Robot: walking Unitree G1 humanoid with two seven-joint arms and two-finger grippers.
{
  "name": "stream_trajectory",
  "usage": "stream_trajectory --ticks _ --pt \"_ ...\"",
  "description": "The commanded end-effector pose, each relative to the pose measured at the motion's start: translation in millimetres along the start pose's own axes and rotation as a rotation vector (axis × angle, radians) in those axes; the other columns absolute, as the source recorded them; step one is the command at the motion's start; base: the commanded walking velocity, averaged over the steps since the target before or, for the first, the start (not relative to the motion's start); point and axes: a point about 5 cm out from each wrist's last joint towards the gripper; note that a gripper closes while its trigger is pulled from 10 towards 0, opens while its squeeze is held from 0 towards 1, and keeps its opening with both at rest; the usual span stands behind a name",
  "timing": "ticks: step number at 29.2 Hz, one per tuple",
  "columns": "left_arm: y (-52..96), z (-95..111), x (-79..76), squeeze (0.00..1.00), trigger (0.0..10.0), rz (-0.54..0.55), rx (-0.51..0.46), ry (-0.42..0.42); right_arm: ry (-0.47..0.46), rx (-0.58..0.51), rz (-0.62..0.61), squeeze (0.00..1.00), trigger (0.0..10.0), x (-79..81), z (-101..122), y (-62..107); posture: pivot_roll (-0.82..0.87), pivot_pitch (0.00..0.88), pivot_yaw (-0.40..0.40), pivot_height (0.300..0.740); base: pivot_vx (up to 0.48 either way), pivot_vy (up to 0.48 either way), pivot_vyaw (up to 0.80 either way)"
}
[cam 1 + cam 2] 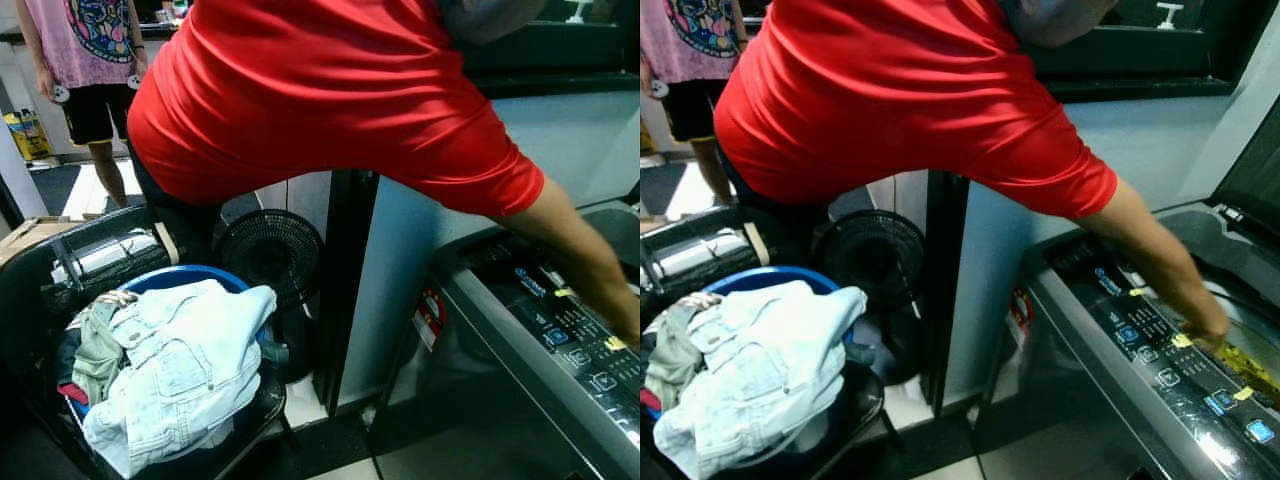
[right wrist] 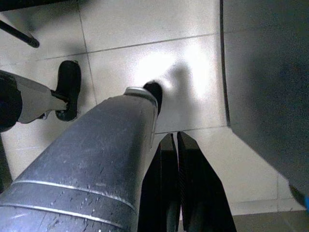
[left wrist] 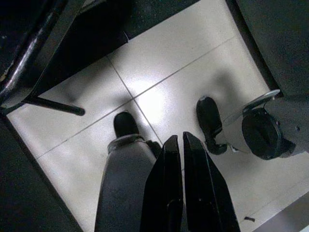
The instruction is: Clothes washing
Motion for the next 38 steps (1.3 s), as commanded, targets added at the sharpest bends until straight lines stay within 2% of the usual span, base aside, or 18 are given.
stream_trajectory --ticks 1,4,6,7,13,17,20,23,31,34,38 --pt "3.4 -14.6 -2.1 0.00 10.0 -0.010 0.058 -0.015 -0.029 0.024 -0.008 0.00 10.0 -0.8 -9.1 1.5 -0.05 0.028 0.014 0.740 0.000 0.000 0.00" --pt "4.1 -16.9 -3.5 0.00 10.0 -0.015 0.062 -0.006 -0.051 0.022 -0.018 0.00 10.0 -2.8 -9.8 2.0 -0.04 0.041 0.000 0.740 0.000 0.000 0.00" --pt "4.5 -18.6 -4.0 0.00 10.0 -0.010 0.065 0.012 -0.038 0.033 -0.016 0.00 10.0 -4.8 -11.1 2.5 -0.04 0.034 -0.005 0.740 0.000 0.000 0.00" --pt "5.0 -19.6 -4.7 0.00 10.0 -0.010 0.062 0.020 0.006 0.051 -0.013 0.00 10.0 -7.9 -14.0 3.7 -0.03 0.027 -0.015 0.740 0.000 0.000 0.00" --pt "7.3 -24.7 1.5 0.00 10.0 0.011 0.071 0.050 0.021 0.053 -0.043 0.00 10.0 -13.8 -18.2 5.8 -0.03 0.041 -0.004 0.740 0.000 0.000 0.00" --pt "7.6 -25.2 2.4 0.00 10.0 0.001 0.074 0.014 0.016 0.023 -0.014 0.00 10.0 -7.8 -12.0 3.8 -0.03 0.010 -0.022 0.740 0.000 0.000 0.00" --pt "6.8 -22.4 2.4 0.00 10.0 0.013 0.062 0.019 0.005 0.017 0.001 0.00 10.0 -5.2 -8.9 2.7 -0.02 0.003 -0.030 0.740 0.000 0.000 0.00" --pt "7.1 -22.9 3.4 0.00 10.0 0.011 0.061 0.023 0.014 0.014 0.017 0.00 10.0 -1.2 -7.1 1.7 -0.04 0.005 -0.003 0.740 0.000 0.000 0.00" --pt "7.4 -24.4 -0.5 0.00 10.0 -0.017 0.064 -0.001 0.007 0.000 0.013 0.00 10.0 1.2 -4.9 1.0 -0.03 0.002 -0.008 0.740 0.000 0.000 0.00" --pt "7.2 -21.0 0.9 0.00 10.0 -0.003 0.028 0.062 0.060 0.042 0.018 0.00 10.0 -0.1 -10.7 1.8 -0.02 0.000 -0.015 0.740 0.000 0.000 0.00" --pt "7.0 -21.6 0.9 0.00 10.0 -0.026 0.040 0.089 0.041 0.037 0.009 0.00 10.0 -1.3 -11.3 2.2 -0.02 0.000 -0.017 0.740 0.000 0.000 0.00"
Point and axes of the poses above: a point about 5 cm out from each wrist's last joint towards the gripper, its own y axis pointing back from the gripper into the wrist, its own z axis along the axis of the wrist's last joint, x = y × z, and after that the axes turned 4 degrees about -y, right-handed
